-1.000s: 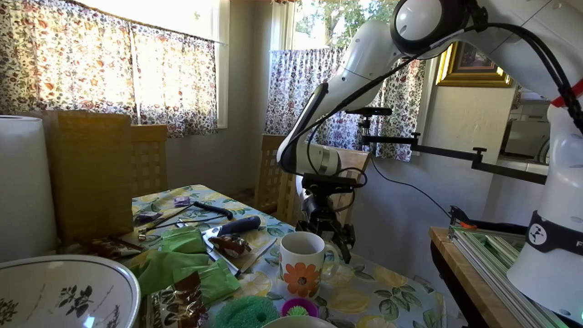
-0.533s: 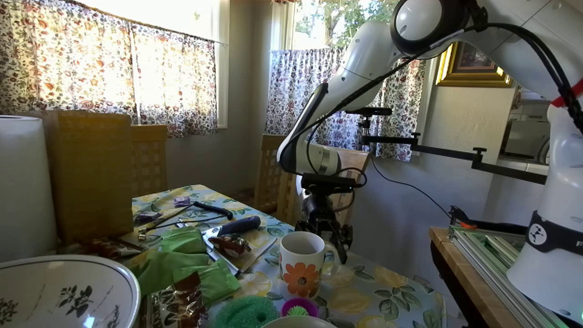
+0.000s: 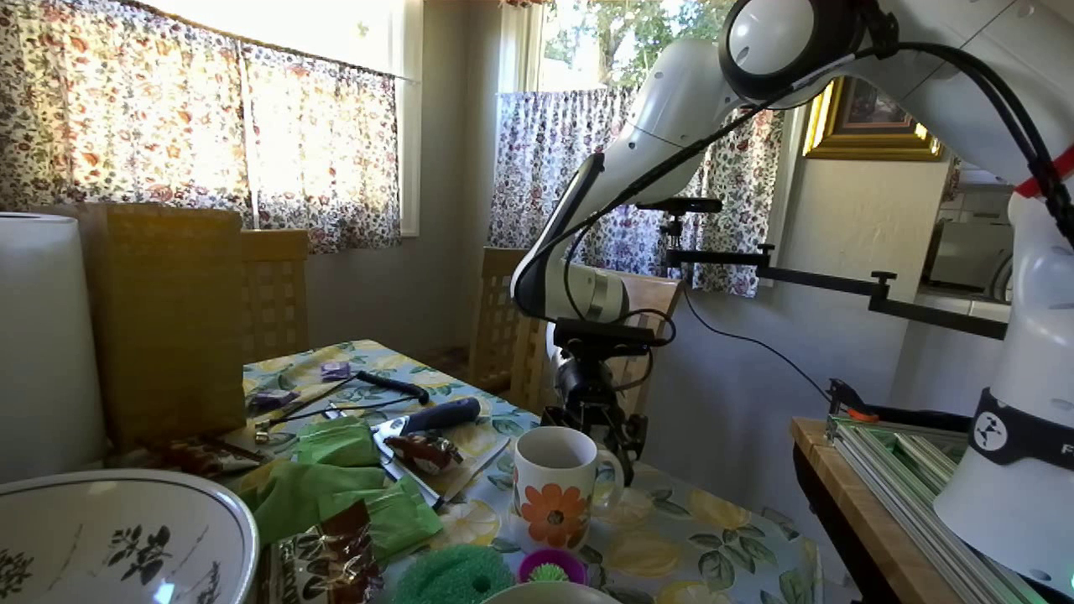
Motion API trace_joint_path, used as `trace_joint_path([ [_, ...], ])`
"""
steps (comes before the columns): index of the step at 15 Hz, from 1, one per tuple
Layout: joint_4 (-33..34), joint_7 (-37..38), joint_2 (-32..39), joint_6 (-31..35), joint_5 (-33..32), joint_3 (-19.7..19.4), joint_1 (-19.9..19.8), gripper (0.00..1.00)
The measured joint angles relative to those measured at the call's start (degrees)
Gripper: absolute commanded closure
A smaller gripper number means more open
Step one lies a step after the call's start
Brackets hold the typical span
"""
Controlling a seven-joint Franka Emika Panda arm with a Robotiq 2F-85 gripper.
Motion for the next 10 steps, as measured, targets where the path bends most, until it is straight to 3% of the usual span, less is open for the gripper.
trace_joint_path([
  [3,-0.33,0.10,0.00,0.00,0.80,0.00,0.00,0.53],
  [10,-1.43,0.30,0.00,-0.25,2.34,0.00,0.00,0.59],
])
